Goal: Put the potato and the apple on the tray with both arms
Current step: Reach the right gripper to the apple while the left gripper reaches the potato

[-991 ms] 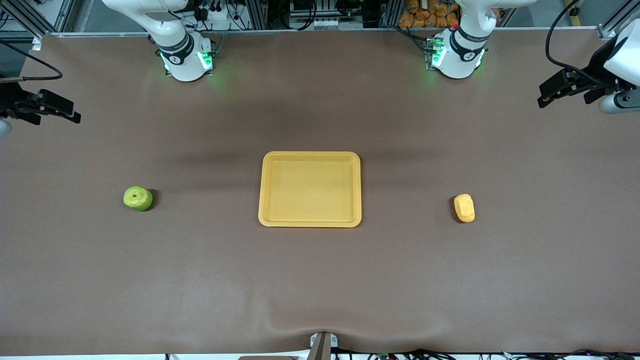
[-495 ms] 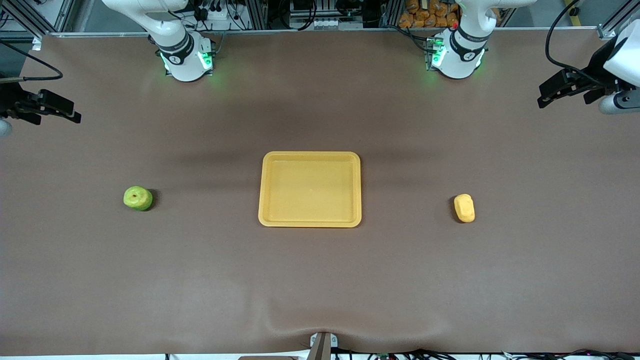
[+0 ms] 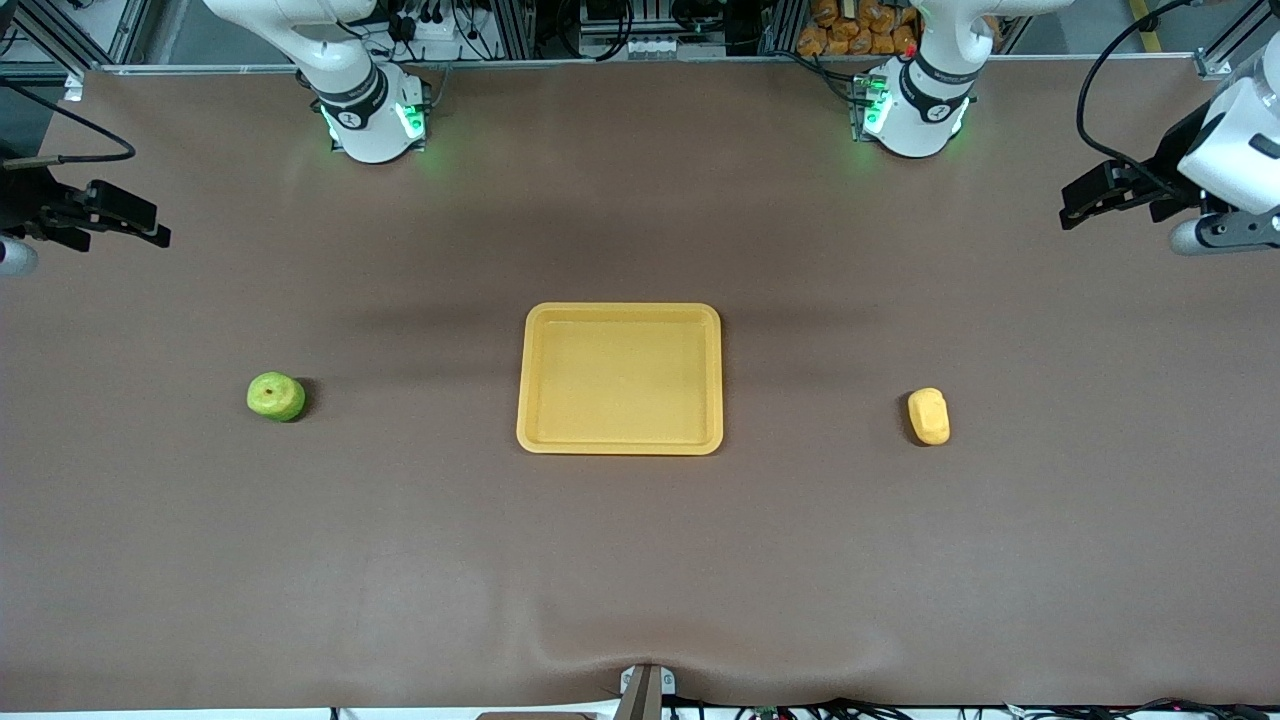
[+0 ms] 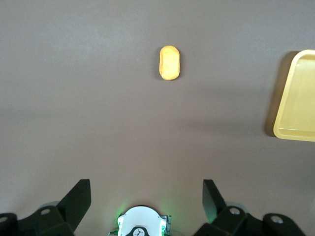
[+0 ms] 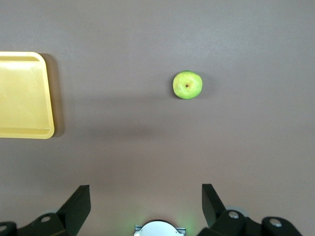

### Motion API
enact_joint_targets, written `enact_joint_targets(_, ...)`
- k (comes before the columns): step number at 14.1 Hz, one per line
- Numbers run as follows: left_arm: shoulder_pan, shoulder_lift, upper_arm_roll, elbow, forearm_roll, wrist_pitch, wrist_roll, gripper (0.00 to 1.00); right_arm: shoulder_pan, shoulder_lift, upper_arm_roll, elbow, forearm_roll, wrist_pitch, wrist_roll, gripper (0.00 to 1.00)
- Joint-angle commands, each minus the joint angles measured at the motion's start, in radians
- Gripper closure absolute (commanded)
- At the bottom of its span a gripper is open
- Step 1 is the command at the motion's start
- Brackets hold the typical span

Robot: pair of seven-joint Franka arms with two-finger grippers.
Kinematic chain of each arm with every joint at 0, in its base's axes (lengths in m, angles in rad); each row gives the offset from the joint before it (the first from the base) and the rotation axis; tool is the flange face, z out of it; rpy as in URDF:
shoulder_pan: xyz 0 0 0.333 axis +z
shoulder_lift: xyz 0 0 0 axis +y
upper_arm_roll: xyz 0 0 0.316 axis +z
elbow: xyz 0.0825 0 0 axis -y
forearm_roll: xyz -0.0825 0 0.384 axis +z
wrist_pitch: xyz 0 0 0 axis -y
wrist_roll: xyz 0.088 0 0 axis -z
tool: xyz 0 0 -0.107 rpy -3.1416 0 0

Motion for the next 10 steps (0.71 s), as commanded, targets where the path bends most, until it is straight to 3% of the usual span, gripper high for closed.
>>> enact_joint_targets(1,0.001,0.040,-0.007,0.030,-0.007,-0.024,-0.010,0.00,-0.007,0.073,-0.002,0.069,-0.022,0.003,0.002,0.00)
enact_joint_targets(4,-0.002,0.058,-0.007,0.030,-0.006,-0.021,-0.013,0.00,-0.015,0.155,-0.004,0.123,-0.080,0.024,0.004,0.00)
enact_joint_targets(10,-0.010,0.101,-0.010,0.025,0.000,0.006,-0.015,0.00,-0.073,0.253,-0.004,0.111,-0.077,0.211,0.005,0.00)
